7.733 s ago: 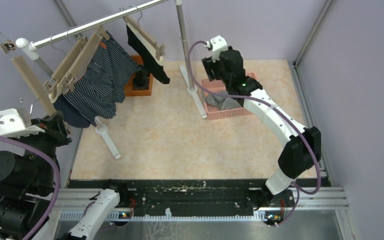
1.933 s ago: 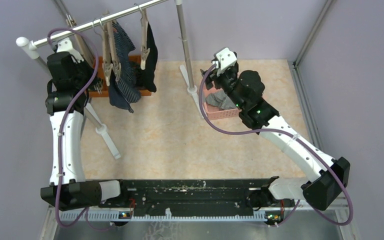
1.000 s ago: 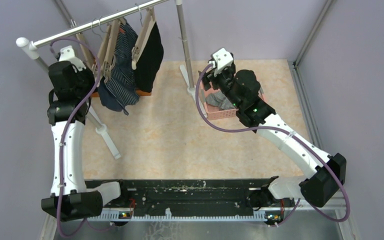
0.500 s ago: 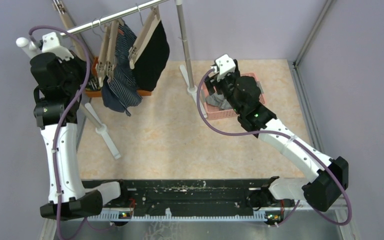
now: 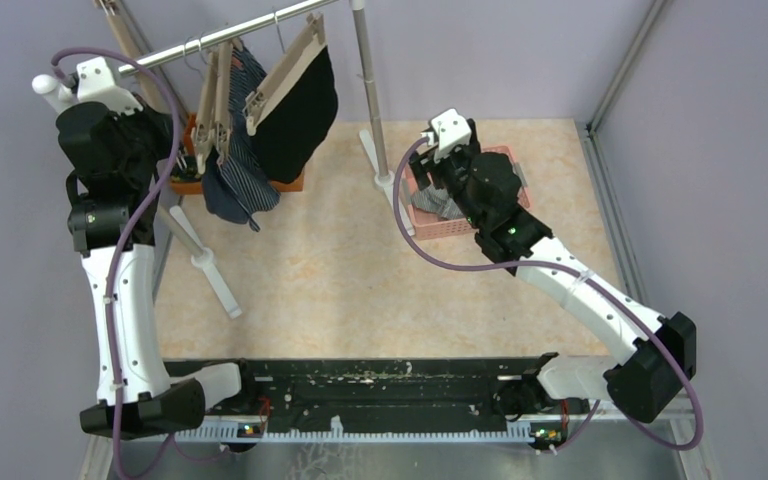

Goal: Remove the underwear clipped to the hanger

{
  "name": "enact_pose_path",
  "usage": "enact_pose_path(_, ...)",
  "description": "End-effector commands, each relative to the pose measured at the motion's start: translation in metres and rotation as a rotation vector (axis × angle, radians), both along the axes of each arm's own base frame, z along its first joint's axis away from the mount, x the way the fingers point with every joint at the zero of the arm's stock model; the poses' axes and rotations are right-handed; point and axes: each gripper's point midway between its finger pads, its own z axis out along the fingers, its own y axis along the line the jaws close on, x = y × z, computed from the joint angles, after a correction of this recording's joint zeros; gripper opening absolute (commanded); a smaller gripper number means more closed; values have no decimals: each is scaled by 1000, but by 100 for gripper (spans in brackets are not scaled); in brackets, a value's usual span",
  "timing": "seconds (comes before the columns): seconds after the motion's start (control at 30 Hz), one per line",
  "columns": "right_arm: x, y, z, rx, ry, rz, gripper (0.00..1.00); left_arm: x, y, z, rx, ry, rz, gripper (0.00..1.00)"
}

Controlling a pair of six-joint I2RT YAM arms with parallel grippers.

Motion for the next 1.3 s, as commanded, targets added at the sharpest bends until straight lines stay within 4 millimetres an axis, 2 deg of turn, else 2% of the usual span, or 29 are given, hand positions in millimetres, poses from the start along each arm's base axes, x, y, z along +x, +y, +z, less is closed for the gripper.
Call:
enact_pose_path(0.0,4,-3,19,35,-53,-20,72,8,7,31,41,-101,20,0)
enact_pose_path(0.43,15,7,18,17,-49,-12,72,43,11,48,116,-102,-12,0)
enact_pose_path(0.63,22,12,16,6,-43,-6,72,39,18,58,142,-126,23,0)
enact_pose_path(0.7,23,13,19,8,-48,-1,72,41,21,49,137,-96,31,0)
enact_pose_path(0.83,25,16,19,2,-44,16,72,50,24,16,95,-22,26,0)
enact_pose_path(1.1,23,17,18,-10,-38,23,72,51,22,-31,23,65,2,0)
enact_pose_path(1.27,22,18,16,-13,-29,33,72,48,20,-38,3,69,-2,0)
